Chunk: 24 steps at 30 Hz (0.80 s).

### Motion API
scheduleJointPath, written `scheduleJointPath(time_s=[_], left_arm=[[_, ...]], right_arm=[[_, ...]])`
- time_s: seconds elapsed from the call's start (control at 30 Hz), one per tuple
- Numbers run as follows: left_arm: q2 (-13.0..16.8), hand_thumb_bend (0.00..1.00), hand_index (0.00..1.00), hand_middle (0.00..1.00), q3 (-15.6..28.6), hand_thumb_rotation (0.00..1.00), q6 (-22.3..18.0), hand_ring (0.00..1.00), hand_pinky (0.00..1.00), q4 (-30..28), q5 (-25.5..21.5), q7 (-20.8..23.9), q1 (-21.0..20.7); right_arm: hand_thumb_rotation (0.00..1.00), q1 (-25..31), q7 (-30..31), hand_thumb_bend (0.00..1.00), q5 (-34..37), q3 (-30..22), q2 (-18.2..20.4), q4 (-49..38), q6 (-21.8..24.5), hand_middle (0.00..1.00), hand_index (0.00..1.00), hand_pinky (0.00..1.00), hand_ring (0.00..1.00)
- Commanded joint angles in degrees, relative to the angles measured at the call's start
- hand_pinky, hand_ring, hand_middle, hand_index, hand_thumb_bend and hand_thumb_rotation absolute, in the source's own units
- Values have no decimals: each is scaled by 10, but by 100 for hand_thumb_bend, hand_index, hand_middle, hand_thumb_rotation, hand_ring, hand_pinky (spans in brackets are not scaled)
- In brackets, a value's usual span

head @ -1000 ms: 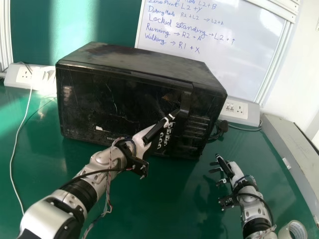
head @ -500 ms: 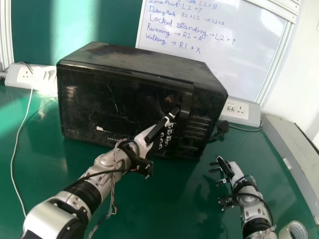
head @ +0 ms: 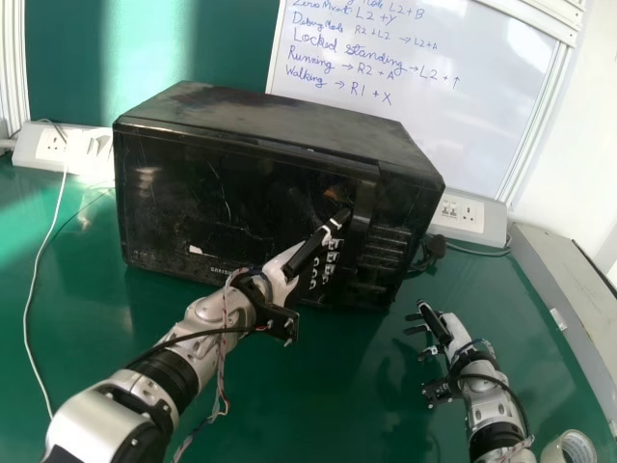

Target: Open the door of oven

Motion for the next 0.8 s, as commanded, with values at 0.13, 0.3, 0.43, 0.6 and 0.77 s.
scheduleJointPath(time_s=[0.13, 0.3, 0.43, 0.6, 0.77], left_arm=[[-14, 100, 83, 79, -5, 93, -2, 76, 71, 5, 4, -14, -16], [-14, 100, 80, 77, -5, 94, 4, 71, 65, 6, 4, -16, -13], [-15, 100, 77, 74, -9, 94, -1, 67, 59, 6, 8, -17, -12], [-17, 100, 75, 74, -12, 95, -4, 66, 57, 5, 13, -18, -12], [-18, 100, 75, 72, -11, 95, -2, 62, 50, 5, 13, -19, -13]], right_arm=[[100, 12, 11, 56, 4, -3, 10, 12, 6, 50, 63, 31, 39], [100, 12, 9, 58, 0, 2, 11, 11, 5, 50, 64, 32, 40], [100, 11, 10, 56, 0, 2, 11, 11, 7, 51, 65, 33, 40], [100, 11, 10, 56, 1, 2, 11, 11, 7, 50, 64, 34, 41], [100, 10, 8, 55, -1, 3, 11, 11, 9, 51, 64, 33, 41]])
